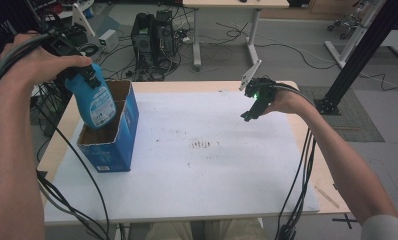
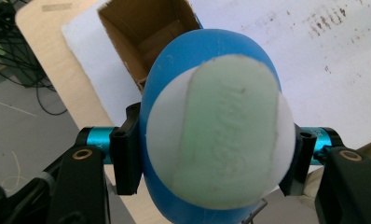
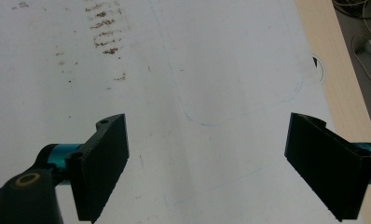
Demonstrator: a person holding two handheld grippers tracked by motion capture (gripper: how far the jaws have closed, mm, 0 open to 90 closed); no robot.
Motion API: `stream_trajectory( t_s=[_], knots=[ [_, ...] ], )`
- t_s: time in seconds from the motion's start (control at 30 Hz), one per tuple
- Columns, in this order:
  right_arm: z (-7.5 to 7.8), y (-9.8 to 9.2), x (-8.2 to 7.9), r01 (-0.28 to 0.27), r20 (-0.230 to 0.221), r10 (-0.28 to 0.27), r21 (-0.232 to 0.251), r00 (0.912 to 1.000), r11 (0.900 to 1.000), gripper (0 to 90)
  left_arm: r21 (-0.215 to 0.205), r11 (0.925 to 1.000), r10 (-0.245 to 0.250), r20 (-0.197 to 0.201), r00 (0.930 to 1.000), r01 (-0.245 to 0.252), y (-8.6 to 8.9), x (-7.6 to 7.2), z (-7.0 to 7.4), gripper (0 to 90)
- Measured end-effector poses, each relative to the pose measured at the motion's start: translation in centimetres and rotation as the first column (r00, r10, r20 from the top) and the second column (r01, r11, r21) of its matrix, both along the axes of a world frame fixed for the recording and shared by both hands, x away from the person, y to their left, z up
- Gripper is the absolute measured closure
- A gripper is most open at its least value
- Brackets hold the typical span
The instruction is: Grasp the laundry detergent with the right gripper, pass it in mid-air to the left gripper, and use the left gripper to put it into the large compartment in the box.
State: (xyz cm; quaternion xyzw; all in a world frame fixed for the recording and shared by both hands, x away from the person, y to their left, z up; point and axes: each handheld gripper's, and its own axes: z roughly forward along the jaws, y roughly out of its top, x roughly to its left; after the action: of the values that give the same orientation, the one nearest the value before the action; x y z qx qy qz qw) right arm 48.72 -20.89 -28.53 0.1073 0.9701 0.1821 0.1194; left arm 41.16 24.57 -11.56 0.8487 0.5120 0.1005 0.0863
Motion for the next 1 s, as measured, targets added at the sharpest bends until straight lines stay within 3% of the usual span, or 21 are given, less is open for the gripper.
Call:
stream_trajectory(
  t_s=[0.1, 0.13, 0.23, 0.27, 0.3, 0.33, 0.37, 0.4, 0.47, 0.5, 0.53, 0.57, 0.6, 0.67, 0.7, 0.77, 0.8, 0.83, 0.87, 0.97, 1.0],
  knots=[
    [0.0, 0.0, 0.0, -0.001, 0.0, 0.001, 0.001, 1.0, 1.0, 12.8, 0.0, 1.0, 0.001, 0.012, 0.9999, -0.001, -0.3, 0.3, 1.0, 37.8],
    [0.0, 0.0, 0.0, -0.002, 0.001, 0.002, 0.007, 1.0, 1.0, 12.8, -0.012, 0.9999, -0.011, -0.021, 0.9997, 0.01, 0.2, 0.0, -1.9, 37.9],
    [-0.1, -0.1, 0.1, 0.002, 0.005, -0.002, -0.002, 1.0, 1.0, 12.8, -0.021, 0.9998, -0.005, -0.025, 0.9997, 0.005, 0.2, 0.0, -2.5, 37.9],
    [-0.1, -0.2, 0.1, 0.003, 0.005, -0.003, -0.005, 1.0, 1.0, 12.8, 0.003, 1.0, 0.003, 0.008, 1.0, -0.003, -0.3, 0.2, 0.9, 37.9],
    [-0.1, -0.2, 0.1, 0.003, 0.005, -0.003, -0.005, 1.0, 1.0, 12.8, 0.003, 1.0, 0.003, 0.008, 1.0, -0.003, -0.3, 0.2, 0.9, 37.9],
    [0.0, 0.0, 0.0, -0.003, -0.001, 0.003, 0.007, 1.0, 1.0, 12.8, -0.014, 0.9998, -0.012, -0.04, 0.9991, 0.012, 0.2, 0.1, -3.3, 37.9],
    [0.0, 0.0, 0.0, -0.003, -0.001, 0.003, 0.007, 1.0, 1.0, 12.8, -0.014, 0.9998, -0.012, -0.04, 0.9991, 0.012, 0.2, 0.1, -3.3, 37.9],
    [-0.2, -0.2, 0.1, 0.009, 0.01, -0.009, -0.009, 0.9999, 1.0, 12.8, -0.006, 0.9998, -0.018, -0.067, 0.9976, 0.017, 0.2, 0.4, -5.9, 37.9],
    [-0.1, -0.2, 0.1, 0.006, 0.006, -0.006, -0.008, 1.0, 1.0, 12.8, -0.018, 0.9998, -0.007, -0.034, 0.9994, 0.007, 0.2, 0.0, -3.0, 37.9],
    [-0.1, -0.1, 0.1, 0.003, 0.005, -0.003, -0.004, 1.0, 1.0, 12.8, -0.01, 0.9999, -0.013, -0.068, 0.9976, 0.012, 0.2, 0.4, -6.9, 37.9],
    [-0.2, -0.1, 0.1, 0.006, 0.01, -0.005, -0.013, 0.9999, 1.0, 12.8, -0.018, 0.9998, -0.008, -0.04, 0.9992, 0.007, 0.2, 0.1, -3.6, 37.9],
    [-0.1, -0.2, 0.1, 0.006, 0.006, -0.006, -0.007, 1.0, 1.0, 12.8, -0.018, 0.9998, -0.008, -0.04, 0.9992, 0.007, 0.2, 0.1, -3.6, 37.9],
    [-0.2, 0.0, 0.1, 0.006, 0.011, -0.006, -0.013, 0.9999, 1.0, 12.8, -0.015, 0.9996, -0.024, -0.081, 0.9964, 0.023, 0.4, 0.4, -8.3, 37.9],
    [-0.3, 0.0, 0.1, 0.005, 0.011, -0.005, -0.013, 0.9999, 1.0, 12.8, -0.01, 0.9999, -0.013, -0.064, 0.9978, 0.013, 0.2, 0.4, -6.4, 37.9],
    [-0.2, -0.1, 0.1, 0.005, 0.011, -0.005, -0.014, 0.9999, 1.0, 12.8, -0.017, 0.9996, -0.023, -0.084, 0.9962, 0.021, 0.5, 0.4, -8.6, 37.9],
    [-0.4, 0.0, 0.2, 0.006, 0.009, -0.006, -0.022, 0.9999, 1.0, 12.8, -0.019, 0.9998, -0.012, -0.094, 0.9955, 0.011, 0.5, 0.4, -9.9, 37.9],
    [-0.4, 0.0, 0.2, 0.005, 0.01, -0.005, -0.024, 0.9999, 1.0, 12.8, -0.006, 0.9999, -0.016, -0.063, 0.9979, 0.015, 0.2, 0.3, -5.5, 37.9],
    [-0.4, 0.0, 0.2, 0.005, 0.01, -0.005, -0.024, 0.9999, 1.0, 12.8, -0.006, 0.9999, -0.016, -0.063, 0.9979, 0.015, 0.2, 0.3, -5.5, 37.9],
    [-0.4, 0.0, 0.2, 0.005, 0.01, -0.005, -0.023, 0.9999, 1.0, 12.8, -0.011, 0.9999, -0.009, -0.105, 0.9944, 0.008, 0.5, 0.5, -10.8, 37.9],
    [-0.4, 0.0, 0.2, 0.005, 0.009, -0.005, -0.021, 0.9999, 1.0, 12.8, -0.019, 0.9997, -0.016, -0.095, 0.9954, 0.014, 0.5, 0.4, -9.6, 37.9],
    [-0.5, 0.1, 0.1, 0.005, 0.012, -0.004, -0.028, 0.9999, 1.0, 12.8, -0.009, 0.9999, -0.007, -0.106, 0.9943, 0.007, 0.5, 0.5, -11.1, 37.8]
  ],
)
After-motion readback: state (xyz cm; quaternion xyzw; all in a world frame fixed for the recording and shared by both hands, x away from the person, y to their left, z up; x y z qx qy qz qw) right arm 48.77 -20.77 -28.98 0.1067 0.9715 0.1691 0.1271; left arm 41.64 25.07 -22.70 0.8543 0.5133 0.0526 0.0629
